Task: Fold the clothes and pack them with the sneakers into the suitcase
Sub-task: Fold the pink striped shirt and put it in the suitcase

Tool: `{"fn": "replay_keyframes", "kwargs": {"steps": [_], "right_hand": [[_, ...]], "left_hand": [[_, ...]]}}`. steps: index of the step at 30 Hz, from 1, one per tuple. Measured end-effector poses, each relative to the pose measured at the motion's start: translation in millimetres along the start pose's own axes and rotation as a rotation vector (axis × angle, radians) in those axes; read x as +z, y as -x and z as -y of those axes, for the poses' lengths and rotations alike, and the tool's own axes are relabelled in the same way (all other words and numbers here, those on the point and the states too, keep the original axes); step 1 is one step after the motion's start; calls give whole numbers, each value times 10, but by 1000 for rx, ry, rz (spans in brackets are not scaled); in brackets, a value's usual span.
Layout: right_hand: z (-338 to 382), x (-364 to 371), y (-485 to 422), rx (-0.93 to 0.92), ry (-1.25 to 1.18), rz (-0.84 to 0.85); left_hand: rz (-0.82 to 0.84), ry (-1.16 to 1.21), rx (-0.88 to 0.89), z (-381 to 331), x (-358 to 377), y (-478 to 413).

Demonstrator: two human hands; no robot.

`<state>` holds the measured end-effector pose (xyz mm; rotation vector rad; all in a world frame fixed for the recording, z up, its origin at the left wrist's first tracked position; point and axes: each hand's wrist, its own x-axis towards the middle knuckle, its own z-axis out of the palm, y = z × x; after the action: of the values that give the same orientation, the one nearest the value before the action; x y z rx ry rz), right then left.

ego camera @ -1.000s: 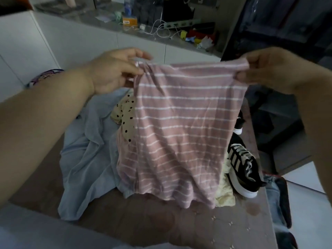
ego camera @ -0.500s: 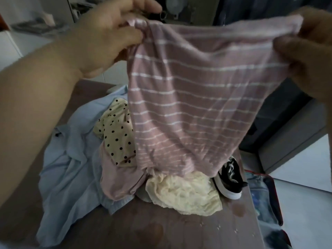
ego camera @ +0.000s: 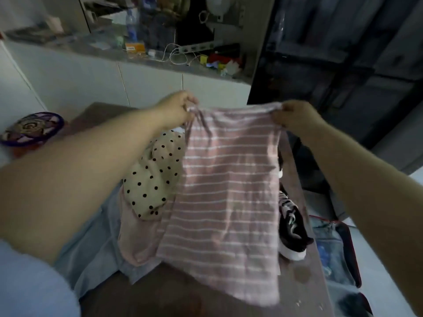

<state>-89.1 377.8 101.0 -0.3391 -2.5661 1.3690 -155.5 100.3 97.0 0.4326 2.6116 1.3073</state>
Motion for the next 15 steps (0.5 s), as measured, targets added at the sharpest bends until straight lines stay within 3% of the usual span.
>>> {"fn": "replay_keyframes", "kwargs": {"steps": [2, 6, 10, 12, 15], "right_hand": [[-277, 179, -26, 1, 76, -11], [-526, 291, -21, 42, 41, -28], [-419, 190, 209, 42, -354, 18], [-399, 57, 488, -12, -538, 119], [-628, -163, 1049, -91, -576, 362]], "left_hand": [[-38, -80, 4, 220, 218, -61], [-76, -19, 87, 409, 393, -46], [-83, 92, 214, 284, 284, 206], [-30, 112, 285, 212, 189, 473], [131, 190, 347, 252, 176, 1022]]}}
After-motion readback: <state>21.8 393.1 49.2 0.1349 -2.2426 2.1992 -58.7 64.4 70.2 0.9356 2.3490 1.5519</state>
